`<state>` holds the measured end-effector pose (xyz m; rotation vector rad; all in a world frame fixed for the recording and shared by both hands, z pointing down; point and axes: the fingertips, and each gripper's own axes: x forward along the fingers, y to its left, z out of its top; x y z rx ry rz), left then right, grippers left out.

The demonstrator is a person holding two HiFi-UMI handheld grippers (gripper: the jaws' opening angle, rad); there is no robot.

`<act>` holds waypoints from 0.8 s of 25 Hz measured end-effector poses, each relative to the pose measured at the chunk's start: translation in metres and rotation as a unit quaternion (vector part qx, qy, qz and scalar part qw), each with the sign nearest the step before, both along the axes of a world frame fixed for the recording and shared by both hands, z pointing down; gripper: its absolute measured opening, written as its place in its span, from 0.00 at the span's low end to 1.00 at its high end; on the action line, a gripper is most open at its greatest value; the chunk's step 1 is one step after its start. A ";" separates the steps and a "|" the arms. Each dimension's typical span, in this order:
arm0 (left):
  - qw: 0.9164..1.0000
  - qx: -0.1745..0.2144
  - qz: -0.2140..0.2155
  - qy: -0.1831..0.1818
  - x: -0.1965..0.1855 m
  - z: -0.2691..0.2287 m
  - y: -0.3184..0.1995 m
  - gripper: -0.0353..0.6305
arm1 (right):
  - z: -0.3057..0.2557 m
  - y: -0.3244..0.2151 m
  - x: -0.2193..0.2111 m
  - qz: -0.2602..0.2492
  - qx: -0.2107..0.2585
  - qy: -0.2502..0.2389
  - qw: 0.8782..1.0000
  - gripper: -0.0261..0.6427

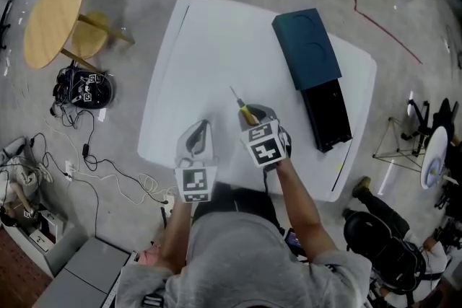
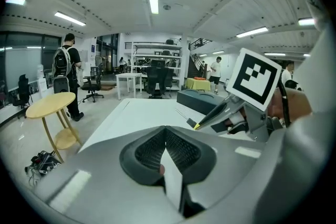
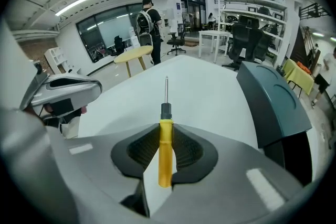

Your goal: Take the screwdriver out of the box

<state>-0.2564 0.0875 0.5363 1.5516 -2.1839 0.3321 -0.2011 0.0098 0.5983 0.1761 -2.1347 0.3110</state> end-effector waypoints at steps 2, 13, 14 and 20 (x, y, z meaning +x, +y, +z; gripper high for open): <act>1.000 -0.004 0.002 0.004 0.000 0.008 0.001 0.07 | 0.012 -0.001 -0.001 0.001 -0.004 0.008 1.000 0.15; 1.000 -0.018 0.001 0.023 -0.003 0.038 -0.002 0.07 | 0.045 -0.003 -0.010 0.004 -0.027 0.025 0.999 0.15; 1.000 -0.019 0.001 0.024 -0.003 0.039 -0.003 0.07 | 0.048 -0.002 -0.011 0.004 -0.029 0.026 0.999 0.15; 0.999 -0.020 0.002 0.029 -0.002 0.043 -0.003 0.07 | 0.054 0.000 -0.013 -0.002 -0.026 0.036 0.999 0.15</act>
